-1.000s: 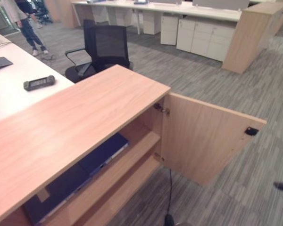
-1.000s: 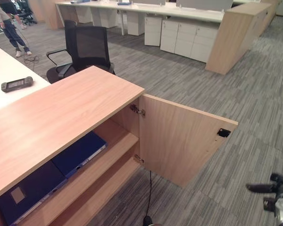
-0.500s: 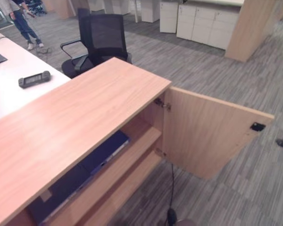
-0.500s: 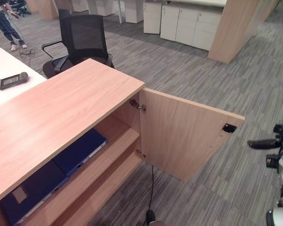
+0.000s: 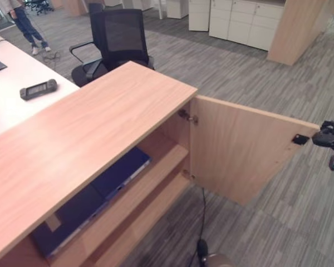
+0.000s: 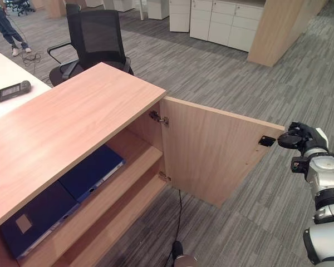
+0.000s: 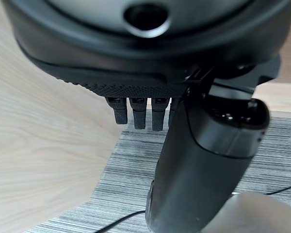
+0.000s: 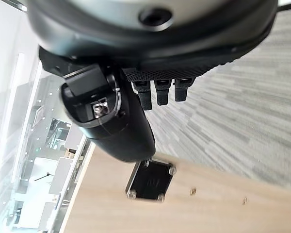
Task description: Put the empty folder in the office cabinet
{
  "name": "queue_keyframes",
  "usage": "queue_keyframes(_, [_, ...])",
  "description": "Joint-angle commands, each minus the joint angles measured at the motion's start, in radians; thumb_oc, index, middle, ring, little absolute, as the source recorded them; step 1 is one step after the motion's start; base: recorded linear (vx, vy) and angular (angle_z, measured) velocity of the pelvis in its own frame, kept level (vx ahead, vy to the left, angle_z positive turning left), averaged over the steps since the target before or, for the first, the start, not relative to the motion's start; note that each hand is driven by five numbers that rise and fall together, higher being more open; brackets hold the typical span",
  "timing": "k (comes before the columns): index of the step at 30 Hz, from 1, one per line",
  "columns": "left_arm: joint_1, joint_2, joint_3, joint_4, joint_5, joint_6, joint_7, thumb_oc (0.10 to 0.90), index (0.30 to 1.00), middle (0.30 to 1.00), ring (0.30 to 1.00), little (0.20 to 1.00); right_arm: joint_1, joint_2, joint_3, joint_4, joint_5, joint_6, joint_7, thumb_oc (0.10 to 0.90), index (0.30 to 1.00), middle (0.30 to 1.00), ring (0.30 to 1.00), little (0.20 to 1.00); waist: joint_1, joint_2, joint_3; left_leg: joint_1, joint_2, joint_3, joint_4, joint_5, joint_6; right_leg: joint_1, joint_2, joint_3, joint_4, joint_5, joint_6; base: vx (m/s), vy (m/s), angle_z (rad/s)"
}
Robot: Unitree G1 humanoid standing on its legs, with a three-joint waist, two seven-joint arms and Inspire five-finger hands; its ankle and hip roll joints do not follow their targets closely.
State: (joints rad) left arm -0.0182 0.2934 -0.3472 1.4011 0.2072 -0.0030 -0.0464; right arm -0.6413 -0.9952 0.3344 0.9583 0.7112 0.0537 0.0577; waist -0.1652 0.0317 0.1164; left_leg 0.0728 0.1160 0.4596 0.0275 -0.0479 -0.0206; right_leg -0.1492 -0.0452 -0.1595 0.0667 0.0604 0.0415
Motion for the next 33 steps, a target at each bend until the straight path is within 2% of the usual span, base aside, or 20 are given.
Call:
queue_keyframes(1, [0.016, 0.083, 0.017, 0.033, 0.058, 0.010, 0.001, 0.800, 0.900, 0.900, 0.900, 0.900, -0.024, 0.133, 0.084, -0.317, 0.103, -0.111, 0.160, 0.800, 0.900, 0.900, 0.900, 0.900, 0.063, -0.091, -0.062, 0.006, -0.046, -0.066, 0.035, -0.063, -0.031, 0.110, -0.027, -0.036, -0.090, -0.016, 0.081, -0.01, -0.005, -0.06])
queue_keyframes(2, [0.016, 0.083, 0.017, 0.033, 0.058, 0.010, 0.001, 0.800, 0.900, 0.900, 0.900, 0.900, -0.023, 0.133, 0.083, -0.317, 0.103, -0.111, 0.159, 0.800, 0.900, 0.900, 0.900, 0.900, 0.063, -0.091, -0.062, 0.005, -0.046, -0.067, 0.036, -0.063, -0.031, 0.110, -0.027, -0.036, -0.090, -0.016, 0.081, -0.01, 0.004, -0.08])
queue_keyframes(6, [0.007, 0.084, 0.030, 0.013, 0.097, 0.003, -0.006, 0.800, 0.900, 0.900, 0.900, 0.900, 0.066, 0.096, 0.218, -0.651, 0.133, -0.094, 0.268, 0.800, 0.900, 0.900, 0.900, 0.900, 0.059, -0.094, -0.059, -0.001, -0.044, -0.061, 0.042, -0.064, -0.035, 0.105, -0.027, -0.040, -0.088, -0.019, 0.080, -0.01, 0.009, -0.12])
queue_keyframes(9, [0.008, 0.088, 0.046, 0.001, 0.137, 0.001, -0.012, 0.800, 0.900, 0.900, 0.900, 0.900, 0.115, 0.068, 0.344, -0.906, 0.196, -0.051, 0.388, 0.800, 0.900, 0.900, 0.900, 0.900, 0.063, -0.097, -0.058, -0.003, -0.041, -0.059, 0.048, -0.069, -0.036, 0.104, -0.029, -0.046, -0.086, -0.021, 0.079, 0.00, 0.009, -0.33])
queue_keyframes(10, [0.009, 0.089, 0.053, -0.011, 0.154, -0.005, -0.006, 0.800, 0.900, 0.900, 0.900, 0.900, 0.134, 0.082, 0.398, -1.011, 0.234, -0.040, 0.434, 0.800, 0.900, 0.900, 0.900, 0.900, 0.070, -0.098, -0.058, -0.005, -0.039, -0.061, 0.055, -0.075, -0.036, 0.105, -0.031, -0.051, -0.086, -0.021, 0.079, 0.01, 0.003, -0.80])
queue_keyframes(11, [0.009, 0.088, 0.056, -0.017, 0.158, -0.008, -0.003, 0.800, 0.900, 0.900, 0.900, 0.900, 0.139, 0.103, 0.403, -1.038, 0.244, -0.055, 0.435, 0.800, 0.900, 0.900, 0.900, 0.900, 0.073, -0.099, -0.059, -0.006, -0.038, -0.060, 0.058, -0.077, -0.035, 0.106, -0.031, -0.053, -0.087, -0.021, 0.080, 0.01, 0.004, -0.84])
queue_keyframes(13, [0.011, 0.082, 0.058, -0.032, 0.172, -0.006, 0.011, 0.800, 0.900, 0.900, 0.900, 0.900, 0.183, 0.221, 0.390, -1.061, 0.273, -0.051, 0.430, 0.800, 0.900, 0.900, 0.900, 0.900, 0.081, -0.097, -0.061, -0.007, -0.038, -0.058, 0.065, -0.084, -0.031, 0.105, -0.033, -0.055, -0.086, -0.019, 0.079, 0.00, 0.003, -0.42])
queue_keyframes(15, [0.014, 0.069, 0.056, -0.042, 0.172, -0.002, 0.030, 0.800, 0.900, 0.900, 0.900, 0.900, 0.220, 0.342, 0.376, -1.055, 0.304, -0.075, 0.397, 0.800, 0.900, 0.900, 0.900, 0.900, 0.085, -0.094, -0.066, -0.007, -0.038, -0.053, 0.069, -0.087, -0.029, 0.105, -0.035, -0.056, -0.084, -0.018, 0.077, 0.01, 0.021, 0.82])
queue_keyframes(16, [0.013, 0.057, 0.051, -0.045, 0.169, 0.000, 0.040, 0.800, 0.900, 0.900, 0.900, 0.900, 0.240, 0.423, 0.390, -1.044, 0.320, -0.065, 0.389, 0.800, 0.900, 0.900, 0.900, 0.900, 0.089, -0.092, -0.067, -0.008, -0.039, -0.055, 0.073, -0.090, -0.028, 0.105, -0.037, -0.058, -0.081, -0.019, 0.075, 0.00, 0.024, 1.28])
queue_keyframes(17, [0.013, 0.053, 0.049, -0.046, 0.168, 0.000, 0.047, 0.800, 0.900, 0.900, 0.900, 0.900, 0.244, 0.455, 0.408, -1.041, 0.324, -0.065, 0.388, 0.800, 0.900, 0.900, 0.900, 0.900, 0.091, -0.092, -0.067, -0.008, -0.039, -0.056, 0.074, -0.090, -0.028, 0.106, -0.037, -0.060, -0.080, -0.020, 0.074, 0.01, 0.034, 1.22])
queue_keyframes(18, [0.010, 0.039, 0.040, -0.050, 0.159, 0.000, 0.062, 0.800, 0.900, 0.900, 0.900, 0.900, 0.261, 0.550, 0.448, -1.030, 0.339, -0.051, 0.383, 0.800, 0.900, 0.900, 0.900, 0.900, 0.099, -0.091, -0.069, -0.012, -0.038, -0.063, 0.081, -0.092, -0.027, 0.109, -0.039, -0.068, -0.080, -0.021, 0.072, 0.01, 0.028, 1.02])
queue_keyframes(22, [-0.005, 0.012, 0.012, -0.068, 0.138, -0.003, 0.095, 0.800, 0.900, 0.900, 0.900, 0.900, 0.314, 0.682, 0.533, -0.889, 0.352, -0.029, 0.372, 0.800, 0.900, 0.900, 0.900, 0.900, 0.118, -0.094, -0.067, -0.020, -0.039, -0.085, 0.089, -0.093, -0.027, 0.118, -0.044, -0.087, -0.080, -0.026, 0.070, 0.00, 0.034, 0.14])
queue_keyframes(25, [-0.006, 0.009, 0.029, -0.072, 0.110, -0.005, 0.096, 0.800, 0.900, 0.900, 0.900, 0.900, 0.359, 0.619, 0.496, -0.834, 0.261, -0.060, 0.370, 0.800, 0.900, 0.900, 0.900, 0.900, 0.126, -0.102, -0.066, -0.031, -0.039, -0.100, 0.088, -0.088, -0.028, 0.120, -0.044, -0.100, -0.081, -0.032, 0.073, 0.00, 0.037, 0.37])
queue_keyframes(26, [-0.004, 0.011, 0.038, -0.071, 0.101, -0.005, 0.089, 0.800, 0.900, 0.900, 0.900, 0.900, 0.367, 0.571, 0.485, -0.826, 0.179, -0.081, 0.364, 0.800, 0.900, 0.900, 0.900, 0.900, 0.126, -0.105, -0.067, -0.034, -0.039, -0.106, 0.085, -0.085, -0.028, 0.118, -0.043, -0.101, -0.081, -0.032, 0.074, 0.00, 0.035, -0.02])
queue_keyframes(27, [-0.002, 0.014, 0.043, -0.070, 0.095, -0.005, 0.081, 0.800, 0.900, 0.900, 0.900, 0.900, 0.373, 0.548, 0.488, -0.811, 0.124, -0.064, 0.369, 0.800, 0.900, 0.900, 0.900, 0.900, 0.127, -0.107, -0.066, -0.036, -0.040, -0.109, 0.083, -0.084, -0.028, 0.119, -0.043, -0.103, -0.081, -0.033, 0.075, 0.00, 0.027, -0.03])
queue_keyframes(28, [0.000, 0.020, 0.054, -0.072, 0.080, -0.006, 0.060, 0.800, 0.900, 0.900, 0.900, 0.900, 0.380, 0.485, 0.488, -0.784, -0.006, -0.048, 0.374, 0.800, 0.900, 0.900, 0.900, 0.900, 0.127, -0.113, -0.066, -0.038, -0.040, -0.118, 0.079, -0.081, -0.028, 0.119, -0.043, -0.105, -0.080, -0.036, 0.076, 0.01, 0.015, -0.04])
queue_keyframes(29, [0.002, 0.024, 0.057, -0.074, 0.073, -0.006, 0.050, 0.800, 0.900, 0.900, 0.900, 0.900, 0.387, 0.457, 0.479, -0.755, -0.075, -0.045, 0.366, 0.800, 0.900, 0.900, 0.900, 0.900, 0.127, -0.116, -0.066, -0.039, -0.040, -0.122, 0.077, -0.080, -0.028, 0.119, -0.044, -0.109, -0.080, -0.036, 0.076, 0.02, 0.011, 0.08])
queue_keyframes(30, [0.007, 0.028, 0.064, -0.075, 0.058, -0.001, 0.043, 0.800, 0.900, 0.900, 0.900, 0.900, 0.406, 0.450, 0.455, -0.654, -0.209, -0.046, 0.332, 0.800, 0.900, 0.900, 0.900, 0.900, 0.129, -0.120, -0.066, -0.040, -0.040, -0.134, 0.072, -0.077, -0.026, 0.121, -0.044, -0.115, -0.080, -0.036, 0.077, 0.03, 0.004, 0.23])
queue_keyframes(31, [0.011, 0.028, 0.069, -0.073, 0.045, 0.000, 0.044, 0.800, 0.900, 0.900, 0.900, 0.900, 0.422, 0.474, 0.436, -0.578, -0.272, -0.046, 0.306, 0.800, 0.900, 0.900, 0.900, 0.900, 0.132, -0.122, -0.066, -0.043, -0.040, -0.142, 0.071, -0.075, -0.025, 0.123, -0.045, -0.120, -0.080, -0.036, 0.077, 0.04, 0.002, 0.40])
queue_keyframes(33, [0.024, 0.022, 0.066, -0.069, -0.007, 0.009, 0.051, 0.800, 0.900, 0.900, 0.900, 0.900, 0.433, 0.616, 0.385, -0.270, -0.516, -0.034, 0.210, 0.800, 0.900, 0.900, 0.900, 0.900, 0.156, -0.135, -0.065, -0.056, -0.042, -0.185, 0.068, -0.068, -0.021, 0.131, -0.048, -0.147, -0.084, -0.036, 0.074, 0.06, -0.065, 0.40])
